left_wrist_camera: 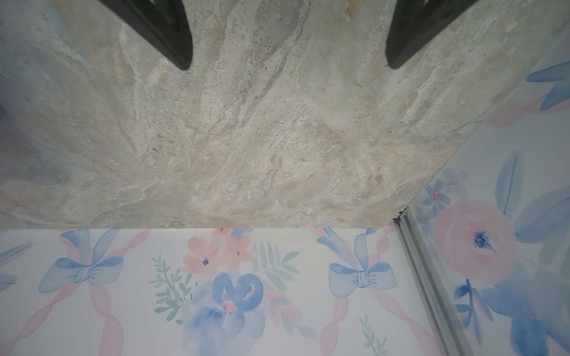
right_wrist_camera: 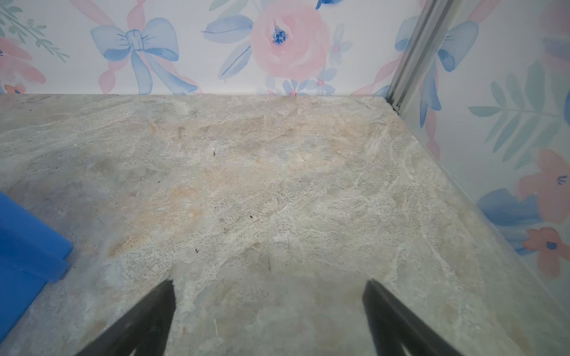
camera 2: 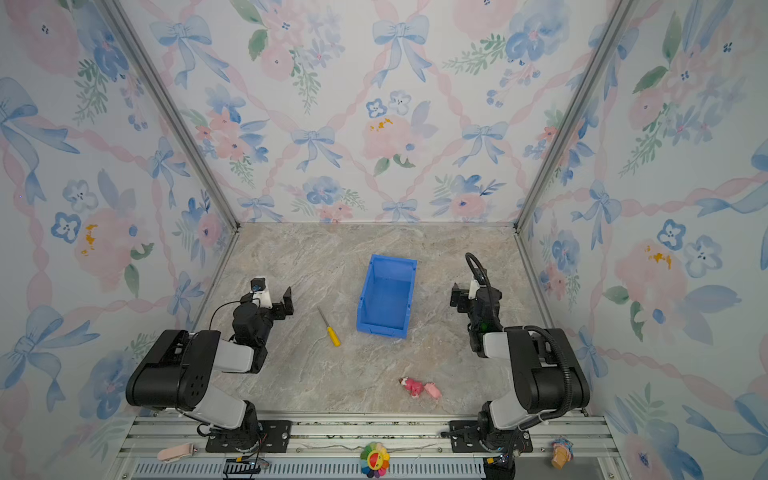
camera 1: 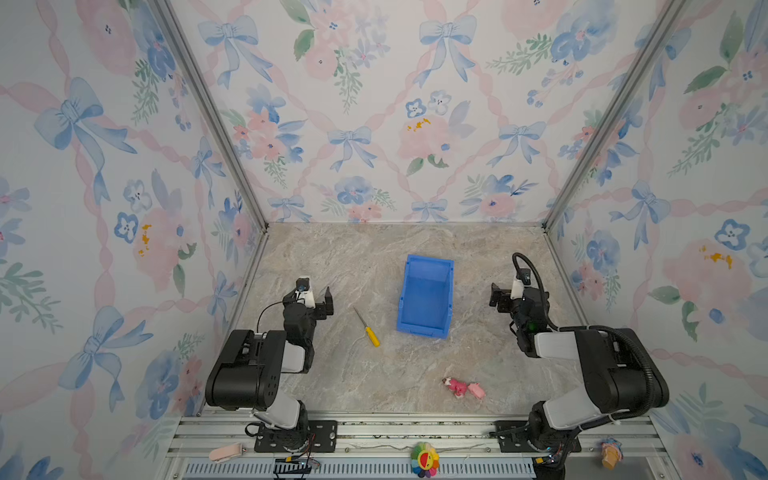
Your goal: Put the screwdriver in the bin
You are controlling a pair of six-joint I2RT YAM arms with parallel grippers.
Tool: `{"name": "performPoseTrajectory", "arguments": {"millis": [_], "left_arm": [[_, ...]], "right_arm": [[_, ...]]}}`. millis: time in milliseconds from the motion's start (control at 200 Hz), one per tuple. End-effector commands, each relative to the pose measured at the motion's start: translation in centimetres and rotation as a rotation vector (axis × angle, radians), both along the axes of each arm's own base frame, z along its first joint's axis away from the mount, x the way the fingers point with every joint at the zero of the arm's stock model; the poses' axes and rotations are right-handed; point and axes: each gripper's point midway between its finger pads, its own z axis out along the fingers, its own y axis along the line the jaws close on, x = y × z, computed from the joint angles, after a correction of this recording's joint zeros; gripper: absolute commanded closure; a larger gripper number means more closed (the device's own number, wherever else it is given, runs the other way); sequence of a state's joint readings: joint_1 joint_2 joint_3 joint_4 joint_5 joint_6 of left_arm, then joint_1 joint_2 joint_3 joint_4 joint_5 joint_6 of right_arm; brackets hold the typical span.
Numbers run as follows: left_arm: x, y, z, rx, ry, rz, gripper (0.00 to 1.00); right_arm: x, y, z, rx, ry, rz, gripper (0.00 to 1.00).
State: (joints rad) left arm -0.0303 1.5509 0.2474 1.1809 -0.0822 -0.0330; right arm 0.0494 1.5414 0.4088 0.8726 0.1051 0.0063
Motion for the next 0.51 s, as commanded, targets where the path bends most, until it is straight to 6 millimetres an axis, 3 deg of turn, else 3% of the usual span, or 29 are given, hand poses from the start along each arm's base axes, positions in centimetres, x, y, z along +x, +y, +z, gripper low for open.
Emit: {"name": "performPoseTrajectory", "arguments": {"millis": [0, 500], "left_arm": [[-0.02, -0.11, -0.19, 0.017, 0.001, -0.002, 0.02], [0.0, -0.11, -0.17, 0.017, 0.001, -0.002, 0.02]], "right_arm": [[-0.15, 0.14, -0.14, -0.014, -0.005, 0.003, 0.03], [-0.16, 0.05, -0.16, -0.009, -0.005, 0.005, 0.03]]}}
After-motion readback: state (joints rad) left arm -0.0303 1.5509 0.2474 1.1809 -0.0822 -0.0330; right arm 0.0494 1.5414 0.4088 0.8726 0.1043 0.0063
